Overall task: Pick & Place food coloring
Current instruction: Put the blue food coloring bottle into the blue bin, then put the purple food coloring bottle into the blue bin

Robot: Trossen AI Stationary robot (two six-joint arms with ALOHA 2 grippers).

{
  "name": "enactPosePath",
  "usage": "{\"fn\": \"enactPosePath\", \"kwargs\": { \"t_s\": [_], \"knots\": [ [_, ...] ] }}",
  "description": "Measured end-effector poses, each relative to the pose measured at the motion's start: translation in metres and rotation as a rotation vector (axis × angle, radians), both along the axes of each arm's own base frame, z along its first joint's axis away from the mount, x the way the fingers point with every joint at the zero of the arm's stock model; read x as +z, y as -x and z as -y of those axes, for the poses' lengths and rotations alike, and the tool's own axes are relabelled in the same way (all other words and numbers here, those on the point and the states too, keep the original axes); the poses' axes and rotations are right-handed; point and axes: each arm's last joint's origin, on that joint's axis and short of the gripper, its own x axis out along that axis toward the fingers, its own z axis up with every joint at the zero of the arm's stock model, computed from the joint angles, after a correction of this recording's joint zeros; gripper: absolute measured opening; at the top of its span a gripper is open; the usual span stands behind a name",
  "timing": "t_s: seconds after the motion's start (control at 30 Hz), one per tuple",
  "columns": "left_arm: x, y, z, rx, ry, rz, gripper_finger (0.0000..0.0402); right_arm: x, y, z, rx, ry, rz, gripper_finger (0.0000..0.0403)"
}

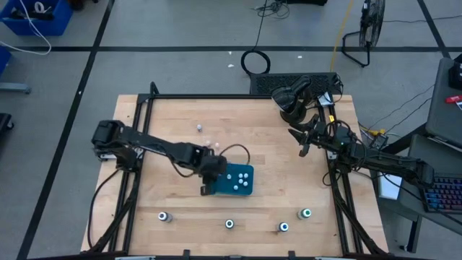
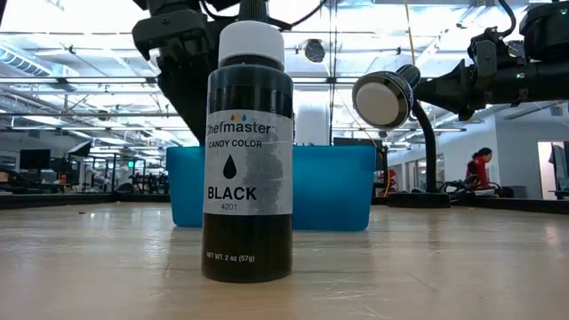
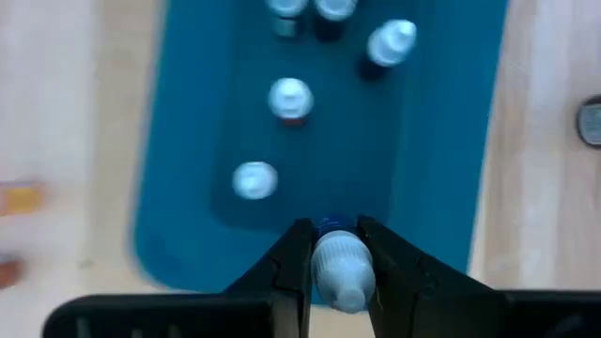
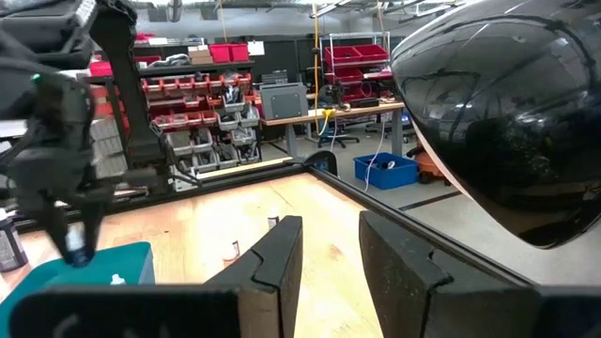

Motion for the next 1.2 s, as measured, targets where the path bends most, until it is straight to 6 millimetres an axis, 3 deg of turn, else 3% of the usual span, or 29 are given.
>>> {"fn": "enactPosePath", "kwargs": {
  "t_s": [0.2, 0.7, 0.97, 1.2],
  "knots": [
    [-0.018, -0.009, 0.009, -0.024, 0.006, -0.09, 0.0069, 0.0, 0.0, 0.0, 0.0, 0.0, 0.001, 0.01],
    [-0.06, -0.022, -0.006, 0.014, -0.02, -0.187, 0.007, 0.0, 0.0, 0.0, 0.0, 0.0, 0.001, 0.01],
    [-0.058, -0.021, -0.005, 0.023, -0.002, -0.186, 0.0157, 0.0, 0.0, 0.0, 0.0, 0.0, 0.001, 0.01],
    [-0.058, -0.021, -0.005, 0.027, 0.008, -0.191, 0.0193, 0.0, 0.0, 0.0, 0.0, 0.0, 0.001, 0.01]
  ]
}}
